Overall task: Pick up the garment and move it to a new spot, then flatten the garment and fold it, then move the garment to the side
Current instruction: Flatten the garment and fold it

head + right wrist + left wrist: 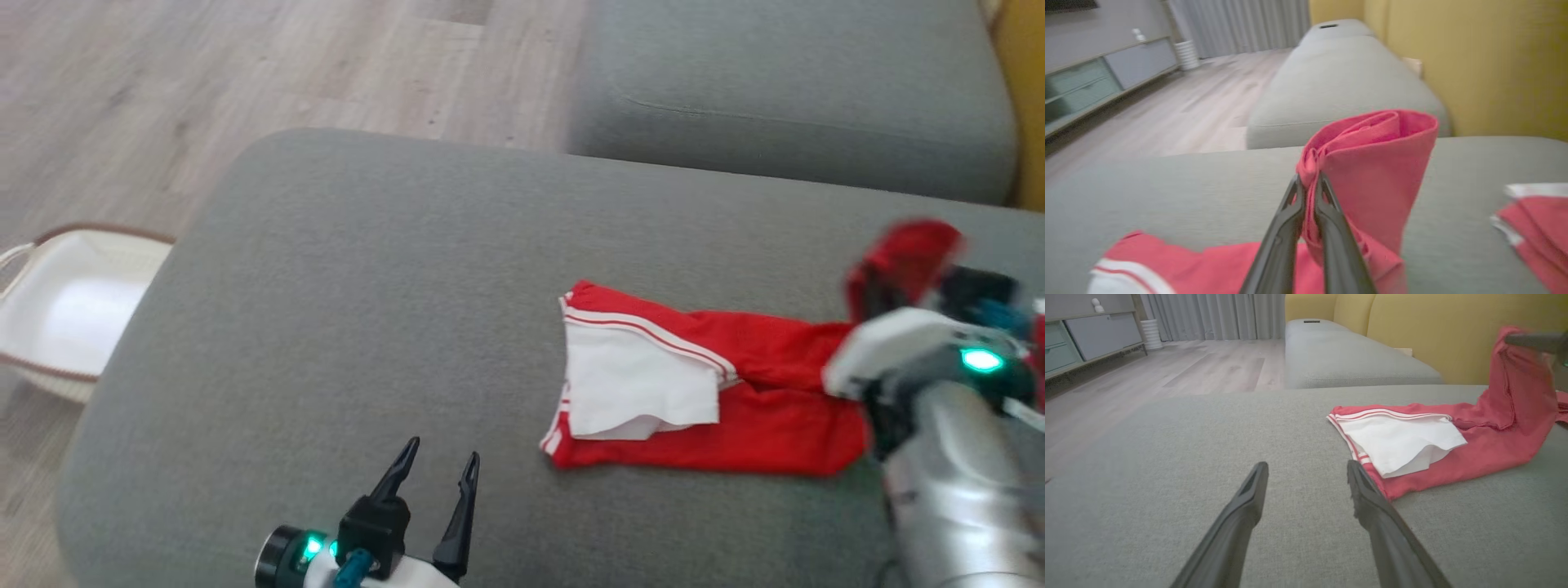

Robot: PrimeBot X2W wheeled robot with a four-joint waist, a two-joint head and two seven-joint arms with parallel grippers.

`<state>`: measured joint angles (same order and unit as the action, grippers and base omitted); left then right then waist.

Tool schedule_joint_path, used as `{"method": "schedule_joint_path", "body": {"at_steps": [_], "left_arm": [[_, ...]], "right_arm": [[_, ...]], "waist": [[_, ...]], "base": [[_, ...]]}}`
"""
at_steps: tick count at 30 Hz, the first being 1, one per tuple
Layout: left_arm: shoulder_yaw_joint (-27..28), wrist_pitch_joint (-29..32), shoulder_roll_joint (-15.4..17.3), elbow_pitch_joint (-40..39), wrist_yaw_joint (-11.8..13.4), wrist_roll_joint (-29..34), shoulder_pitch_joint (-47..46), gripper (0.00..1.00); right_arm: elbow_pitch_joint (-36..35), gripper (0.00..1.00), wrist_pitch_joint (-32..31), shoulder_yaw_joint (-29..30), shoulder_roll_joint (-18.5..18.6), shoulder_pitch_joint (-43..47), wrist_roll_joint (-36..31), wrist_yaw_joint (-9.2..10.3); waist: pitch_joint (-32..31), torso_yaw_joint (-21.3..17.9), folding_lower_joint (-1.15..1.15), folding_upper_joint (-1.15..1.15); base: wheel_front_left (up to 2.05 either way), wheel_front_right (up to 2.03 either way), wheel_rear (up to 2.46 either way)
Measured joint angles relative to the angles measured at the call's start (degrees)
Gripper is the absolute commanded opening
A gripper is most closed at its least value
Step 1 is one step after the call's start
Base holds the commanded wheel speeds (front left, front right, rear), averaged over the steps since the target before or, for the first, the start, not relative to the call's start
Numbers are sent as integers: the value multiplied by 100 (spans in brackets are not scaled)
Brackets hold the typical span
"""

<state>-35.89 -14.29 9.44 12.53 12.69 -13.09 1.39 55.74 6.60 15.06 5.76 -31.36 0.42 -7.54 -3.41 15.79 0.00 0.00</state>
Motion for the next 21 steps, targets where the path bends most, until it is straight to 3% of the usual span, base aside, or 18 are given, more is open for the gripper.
{"method": "schedule_joint_path", "body": {"at_steps": [3, 11, 21], "left_arm": [[11, 0, -1, 63, -54, 51, -2, 100], [9, 0, -53, 227, -169, 110, -42, 100], [125, 0, -137, 260, -194, 142, -37, 100]], "right_arm": [[-530, 0, -196, -526, -252, 62, 267, 0], [-1749, 0, -839, -1823, -270, 753, 1273, 0], [-3253, 0, -1626, -2464, -287, 1892, 1683, 0]], "waist": [[15, 176, 0, 0], [115, 815, 0, 0], [263, 1362, 0, 0]], "base": [[0, 0, 0], [0, 0, 0], [0, 0, 0]]}}
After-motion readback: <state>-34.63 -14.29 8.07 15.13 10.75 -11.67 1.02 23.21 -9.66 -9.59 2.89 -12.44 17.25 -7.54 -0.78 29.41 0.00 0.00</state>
